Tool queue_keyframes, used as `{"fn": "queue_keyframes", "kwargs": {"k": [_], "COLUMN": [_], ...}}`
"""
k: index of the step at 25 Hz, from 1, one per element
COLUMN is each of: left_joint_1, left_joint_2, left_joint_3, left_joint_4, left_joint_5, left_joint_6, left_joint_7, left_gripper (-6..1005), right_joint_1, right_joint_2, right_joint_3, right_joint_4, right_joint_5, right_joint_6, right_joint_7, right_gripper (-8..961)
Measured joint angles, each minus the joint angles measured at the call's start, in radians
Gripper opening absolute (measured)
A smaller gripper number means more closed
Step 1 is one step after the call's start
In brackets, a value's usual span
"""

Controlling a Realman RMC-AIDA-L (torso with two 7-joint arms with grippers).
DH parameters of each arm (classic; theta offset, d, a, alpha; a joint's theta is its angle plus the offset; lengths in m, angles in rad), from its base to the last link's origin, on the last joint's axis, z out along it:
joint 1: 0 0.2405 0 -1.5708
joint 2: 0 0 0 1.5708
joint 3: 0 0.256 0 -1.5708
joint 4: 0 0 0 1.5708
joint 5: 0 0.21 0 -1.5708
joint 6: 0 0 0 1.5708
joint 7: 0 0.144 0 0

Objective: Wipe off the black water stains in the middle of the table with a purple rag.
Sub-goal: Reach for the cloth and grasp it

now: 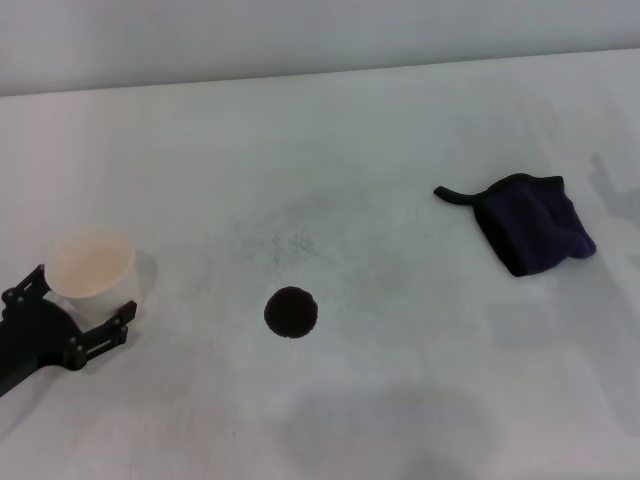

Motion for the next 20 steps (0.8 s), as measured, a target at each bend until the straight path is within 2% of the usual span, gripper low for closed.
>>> {"fn": "queue_keyframes", "kwargs": {"k": [15, 17, 20], "left_joint_1": [0.065, 0.084, 0.11], "left_joint_2": [-0.002, -0.001, 0.0], "left_joint_3": [-0.002, -0.013, -0.082], "left_joint_4": [-0.01, -0.013, -0.036], "left_joint_5": [-0.036, -0.068, -0.118], "left_joint_6": [-0.018, -0.029, -0.073], "left_joint_7": [0.013, 0.014, 0.034], "left_gripper": [886, 886, 886], "right_joint_1": [0.012, 0.012, 0.011], "right_joint_2": [0.0, -0.001, -0.003], "right_joint_3": [-0.024, -0.056, -0.1], "right_joint_4": [0.033, 0.053, 0.078], "right_joint_5": [-0.002, -0.004, -0.01], "right_joint_6": [-0.019, -0.02, -0.004], "right_joint_7": [-0.012, -0.009, 0.043], "right_gripper": [813, 810, 804]}}
